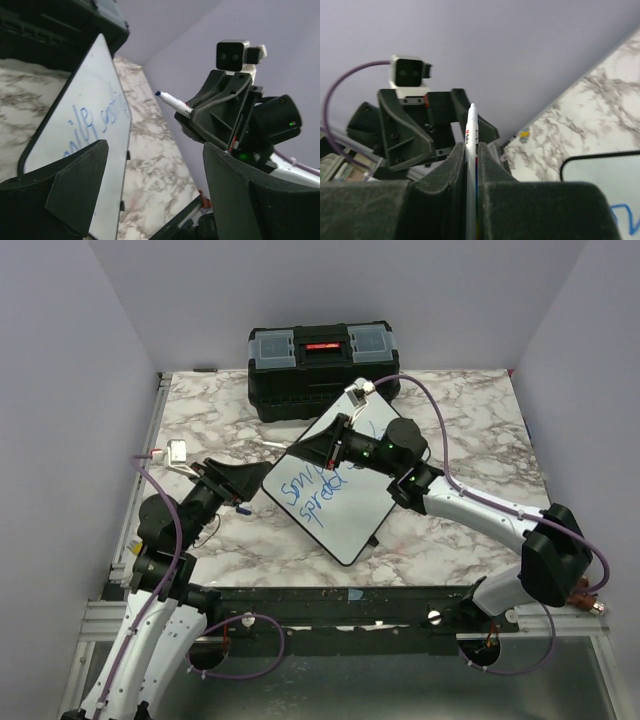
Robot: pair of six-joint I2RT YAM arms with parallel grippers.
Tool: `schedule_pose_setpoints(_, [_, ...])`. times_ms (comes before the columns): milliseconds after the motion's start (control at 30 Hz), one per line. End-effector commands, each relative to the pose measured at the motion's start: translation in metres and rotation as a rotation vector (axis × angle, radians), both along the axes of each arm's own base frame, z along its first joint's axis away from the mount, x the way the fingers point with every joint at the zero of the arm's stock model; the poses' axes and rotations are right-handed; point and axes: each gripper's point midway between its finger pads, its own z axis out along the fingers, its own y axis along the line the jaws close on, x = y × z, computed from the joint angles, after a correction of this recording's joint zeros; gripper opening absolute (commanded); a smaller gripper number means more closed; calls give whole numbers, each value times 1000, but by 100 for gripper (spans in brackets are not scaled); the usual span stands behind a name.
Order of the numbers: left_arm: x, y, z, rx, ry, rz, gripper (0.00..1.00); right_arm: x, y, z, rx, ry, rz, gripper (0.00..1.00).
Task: Write a sentence on the whiteboard
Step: Move the whiteboard to the center of the board, then pass from the right arm to the left
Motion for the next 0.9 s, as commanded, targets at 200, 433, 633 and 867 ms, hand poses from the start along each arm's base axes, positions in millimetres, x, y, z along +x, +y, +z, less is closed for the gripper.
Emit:
schedule_pose_setpoints(200, [-5,-27,65,-243,-197,-207,74,-29,14,52,191,-104,166,1])
schedule_pose_setpoints(433, [1,-22,75,-305,-236,-178,53,-36,22,49,222,-99,226,1])
schedule_pose_setpoints(633, [7,-23,82,-337,-240,-183,13,-42,27,50,249,-107,268,1])
schedule_pose_setpoints(867, [8,-30,90,-193,-238,-201,0,-51,34,35,119,-168,348,17])
